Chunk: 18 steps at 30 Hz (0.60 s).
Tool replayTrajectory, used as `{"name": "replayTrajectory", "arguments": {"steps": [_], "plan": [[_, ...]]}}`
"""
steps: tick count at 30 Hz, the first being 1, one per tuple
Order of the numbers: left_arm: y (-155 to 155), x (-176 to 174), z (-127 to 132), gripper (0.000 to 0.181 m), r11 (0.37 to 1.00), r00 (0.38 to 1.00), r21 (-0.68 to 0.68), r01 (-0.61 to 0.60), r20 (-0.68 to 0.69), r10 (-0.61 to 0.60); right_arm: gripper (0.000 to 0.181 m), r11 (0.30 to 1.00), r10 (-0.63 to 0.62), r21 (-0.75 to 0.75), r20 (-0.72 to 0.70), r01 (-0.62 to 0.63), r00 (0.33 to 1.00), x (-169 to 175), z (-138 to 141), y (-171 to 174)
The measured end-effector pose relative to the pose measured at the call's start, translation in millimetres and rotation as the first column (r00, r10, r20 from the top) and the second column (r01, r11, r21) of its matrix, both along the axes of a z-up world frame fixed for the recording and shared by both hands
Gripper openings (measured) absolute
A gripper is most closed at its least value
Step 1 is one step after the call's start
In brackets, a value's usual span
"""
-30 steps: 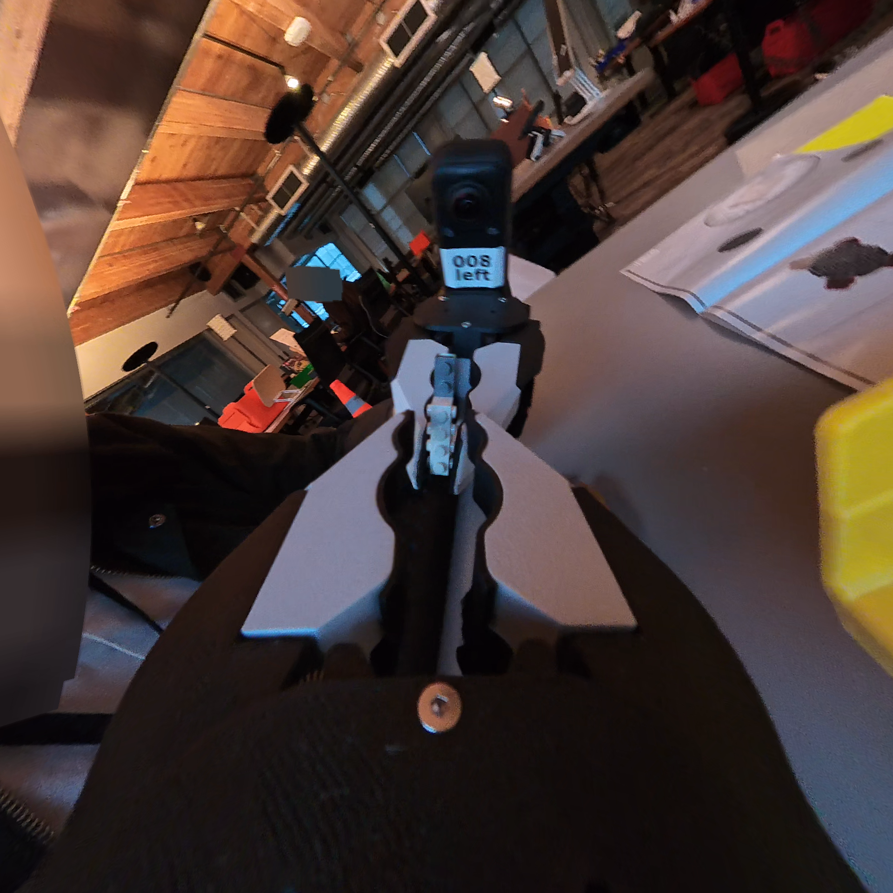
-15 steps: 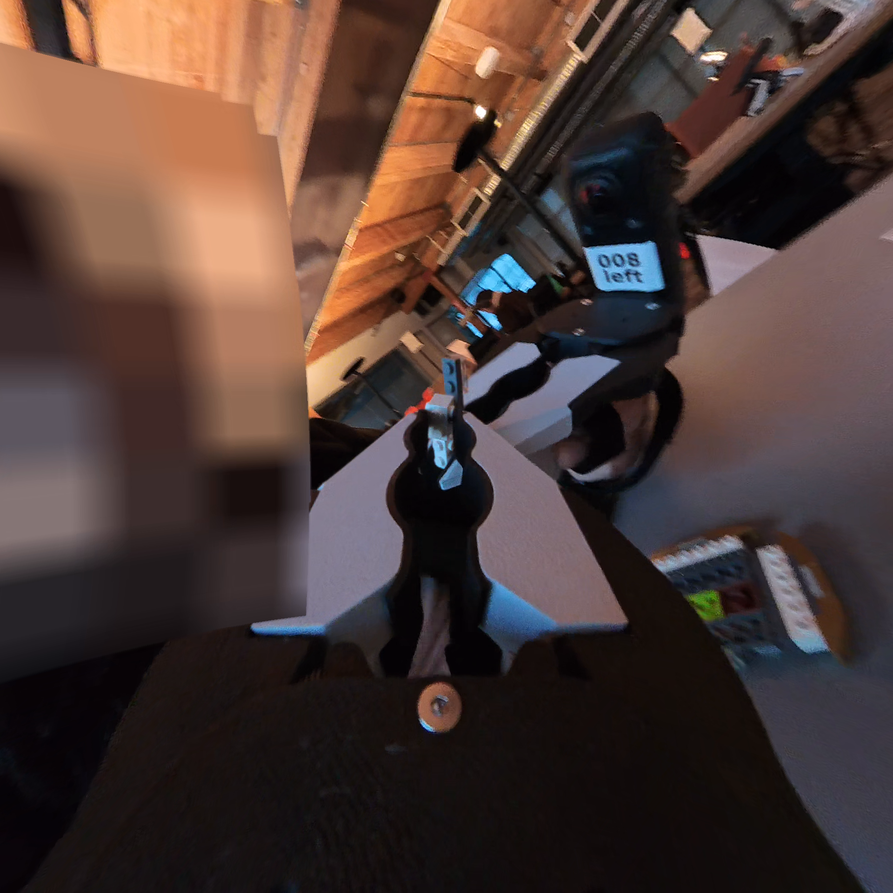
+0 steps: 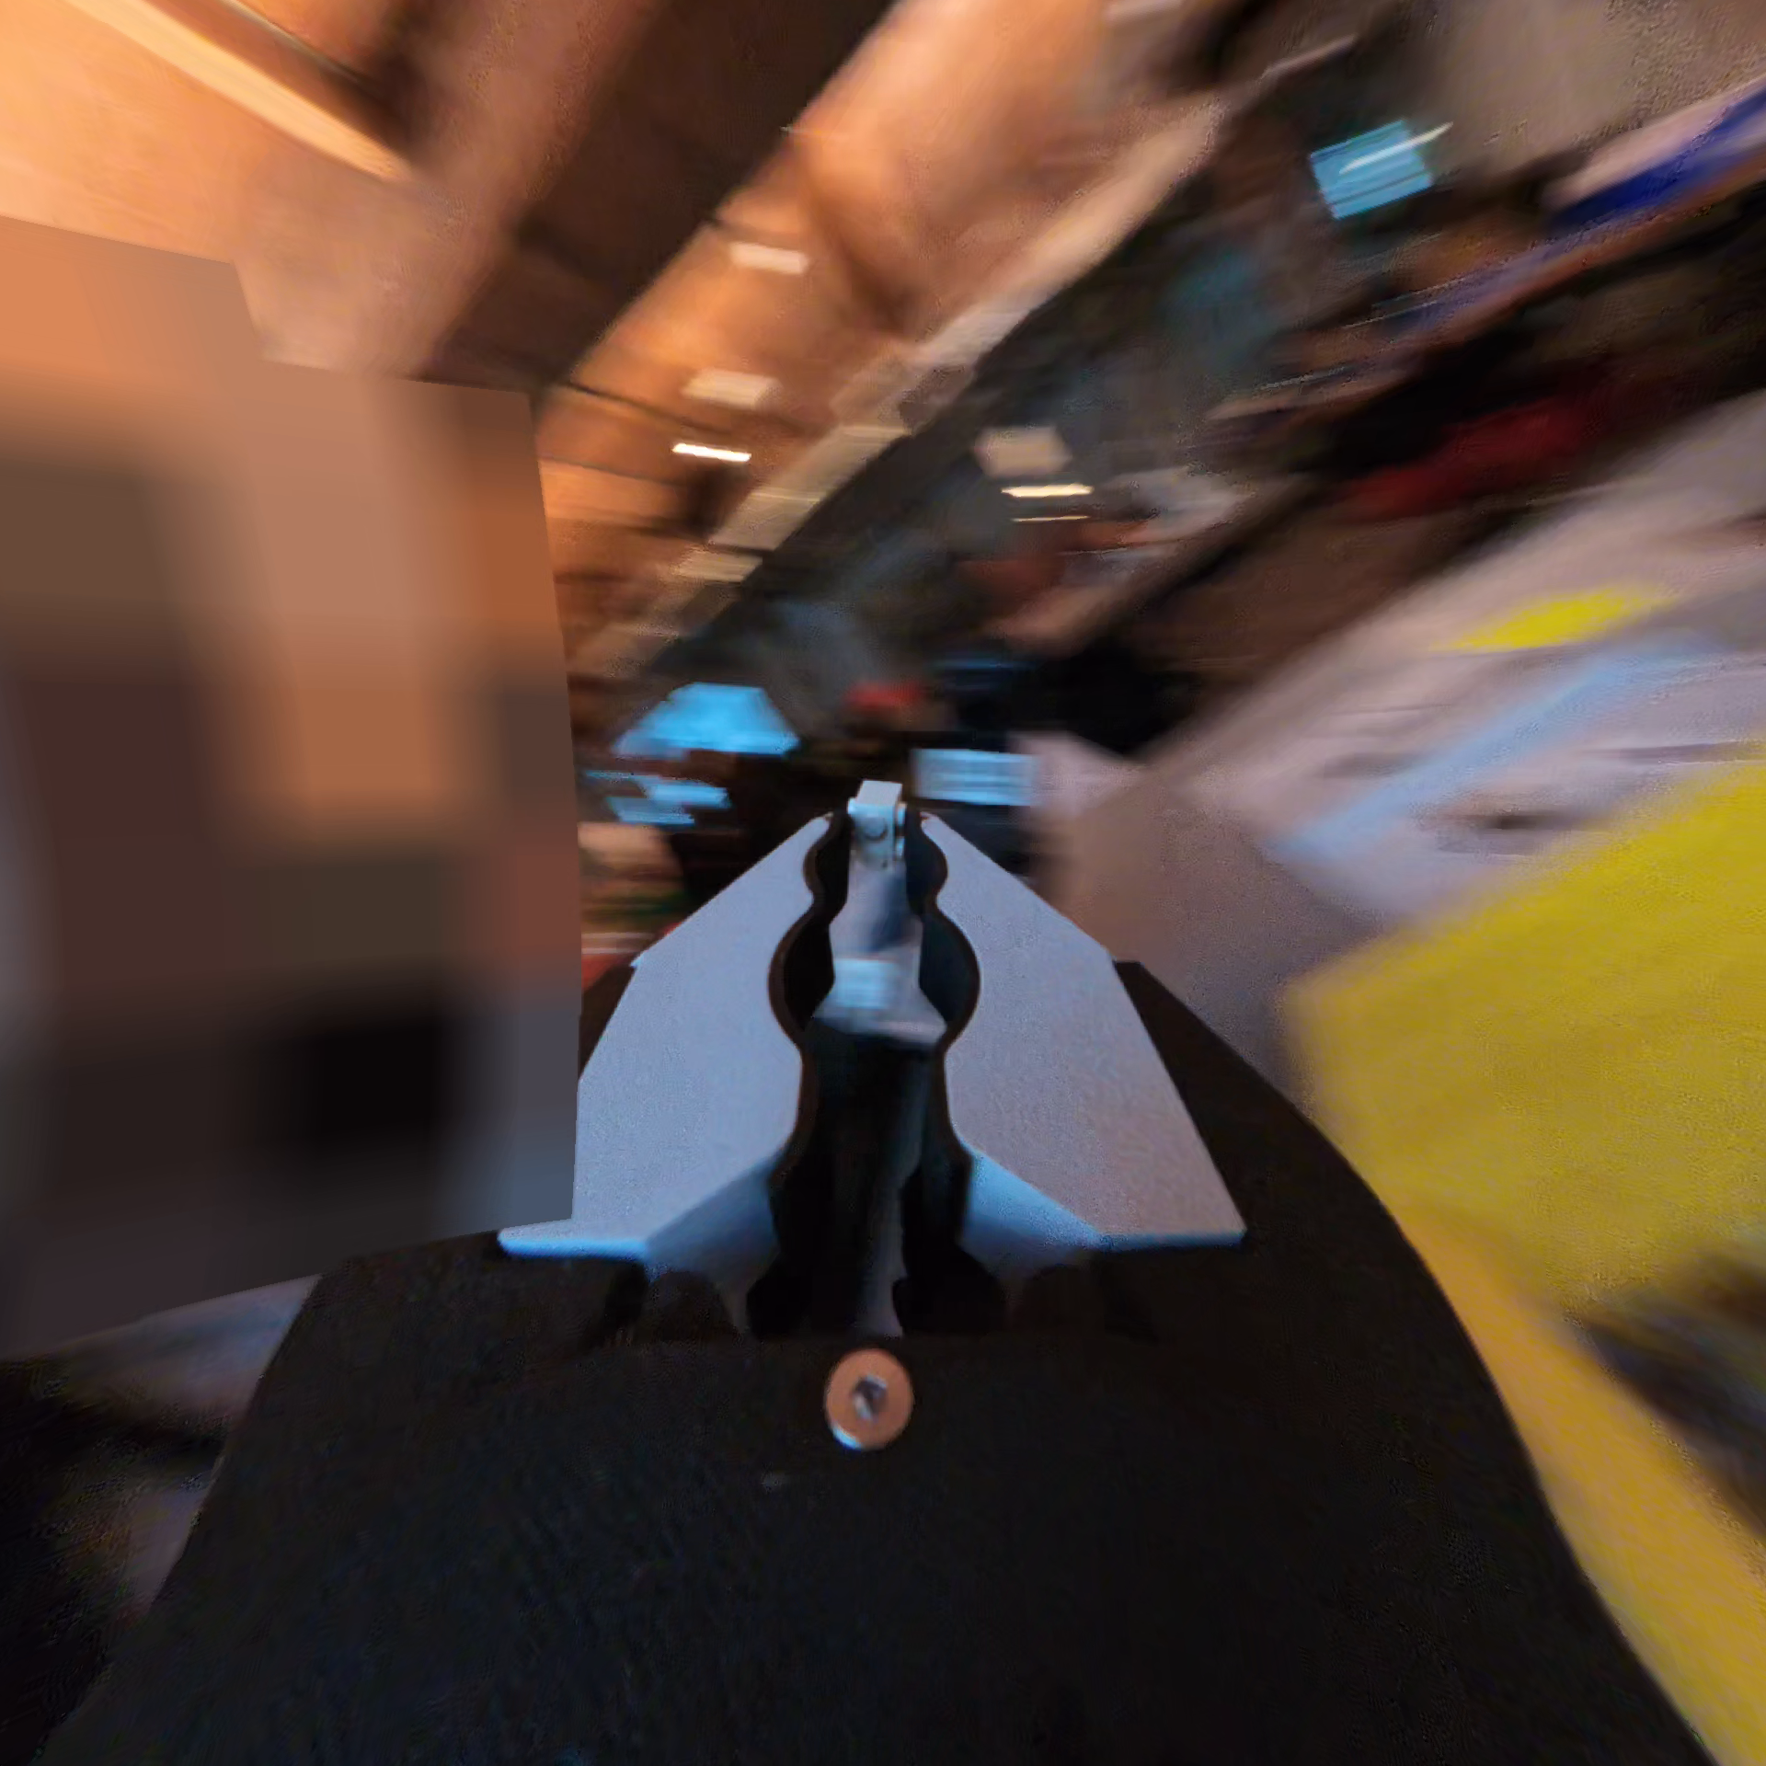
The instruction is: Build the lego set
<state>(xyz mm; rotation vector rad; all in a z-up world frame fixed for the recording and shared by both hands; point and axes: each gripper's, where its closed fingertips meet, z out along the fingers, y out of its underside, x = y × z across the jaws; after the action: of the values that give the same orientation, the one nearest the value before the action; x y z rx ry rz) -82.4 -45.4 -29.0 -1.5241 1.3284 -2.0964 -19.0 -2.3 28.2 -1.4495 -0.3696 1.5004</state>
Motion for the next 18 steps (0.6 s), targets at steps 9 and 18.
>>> {"name": "replayTrajectory", "arguments": {"steps": [9,18], "plan": [[15.2,6.8,-22.9,0.01,0.997,0.989,0.014,-0.08,-0.122,0.081,0.043,0.853,-0.508,-0.005,0.223,0.522,0.832,98.2,-21.3,42.0],[3.8,10.3,-27.8,0.01,0.993,0.988,0.111,-0.049,-0.137,0.064,0.034,0.98,0.081,-0.194,0.165,-0.049,0.983,-57.8,-55.0,-4.7]]}}
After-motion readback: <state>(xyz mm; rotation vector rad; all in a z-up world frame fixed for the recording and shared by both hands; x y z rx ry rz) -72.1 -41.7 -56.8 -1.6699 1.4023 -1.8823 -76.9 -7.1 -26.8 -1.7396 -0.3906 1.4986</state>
